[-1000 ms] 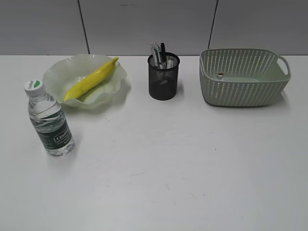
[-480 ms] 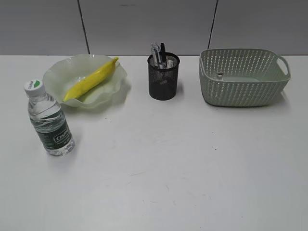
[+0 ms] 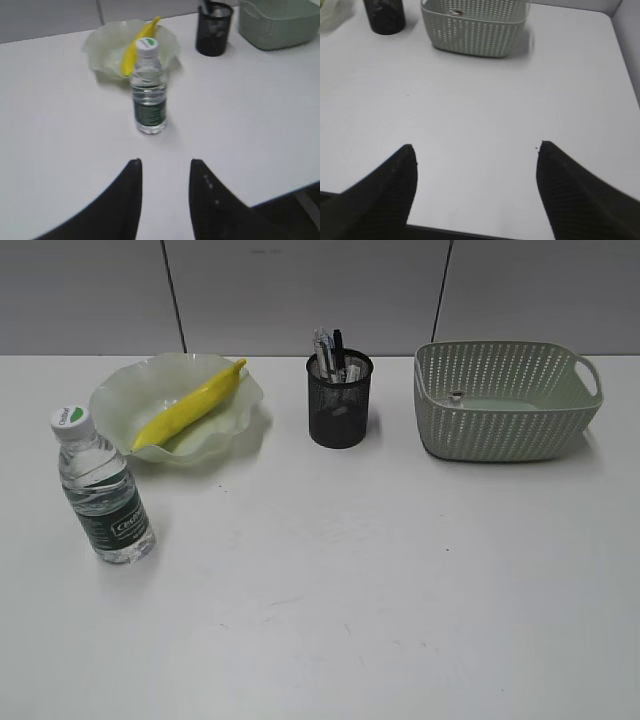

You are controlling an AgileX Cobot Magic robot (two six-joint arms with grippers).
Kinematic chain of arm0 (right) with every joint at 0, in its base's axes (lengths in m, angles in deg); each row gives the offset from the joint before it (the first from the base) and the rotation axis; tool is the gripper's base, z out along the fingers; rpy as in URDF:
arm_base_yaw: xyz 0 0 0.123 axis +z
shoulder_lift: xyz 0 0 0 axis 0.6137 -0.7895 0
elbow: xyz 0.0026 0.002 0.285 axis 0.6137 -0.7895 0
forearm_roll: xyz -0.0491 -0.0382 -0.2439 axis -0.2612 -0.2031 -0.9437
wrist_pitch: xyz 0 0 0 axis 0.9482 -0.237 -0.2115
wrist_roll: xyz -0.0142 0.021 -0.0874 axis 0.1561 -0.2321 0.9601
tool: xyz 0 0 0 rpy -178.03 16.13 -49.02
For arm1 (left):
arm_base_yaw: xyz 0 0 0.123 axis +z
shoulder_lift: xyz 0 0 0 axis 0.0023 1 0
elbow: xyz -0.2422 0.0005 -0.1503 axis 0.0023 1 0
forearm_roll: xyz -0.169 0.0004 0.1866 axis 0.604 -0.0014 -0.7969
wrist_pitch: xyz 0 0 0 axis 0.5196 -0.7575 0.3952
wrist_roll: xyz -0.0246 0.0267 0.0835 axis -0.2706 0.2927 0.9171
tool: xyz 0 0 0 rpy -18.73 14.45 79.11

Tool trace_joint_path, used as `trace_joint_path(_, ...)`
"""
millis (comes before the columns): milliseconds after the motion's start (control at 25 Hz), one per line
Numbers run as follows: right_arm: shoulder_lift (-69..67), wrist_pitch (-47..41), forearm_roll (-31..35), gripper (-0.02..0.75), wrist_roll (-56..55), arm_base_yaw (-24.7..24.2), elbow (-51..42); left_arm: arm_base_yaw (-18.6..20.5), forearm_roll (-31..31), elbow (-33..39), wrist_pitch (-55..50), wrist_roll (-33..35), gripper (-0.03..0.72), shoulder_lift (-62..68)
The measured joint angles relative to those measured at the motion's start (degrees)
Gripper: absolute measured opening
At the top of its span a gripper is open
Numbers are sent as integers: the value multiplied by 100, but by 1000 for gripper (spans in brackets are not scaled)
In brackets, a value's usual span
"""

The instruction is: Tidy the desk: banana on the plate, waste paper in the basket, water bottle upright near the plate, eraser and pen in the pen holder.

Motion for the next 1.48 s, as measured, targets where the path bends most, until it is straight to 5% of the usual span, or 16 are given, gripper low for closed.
trace_joint_path(120, 0, 0, 0, 582, -6, -632, 0, 852, -5, 0, 0, 0, 241, 0)
trace_joint_path(320, 0, 0, 0, 582, -6, -919, 0, 1580, -5, 0, 5, 0, 241, 0)
trace_joint_path(1480, 0, 0, 0, 582, -6, -919, 0, 1643, -5, 4, 5, 0, 237, 0)
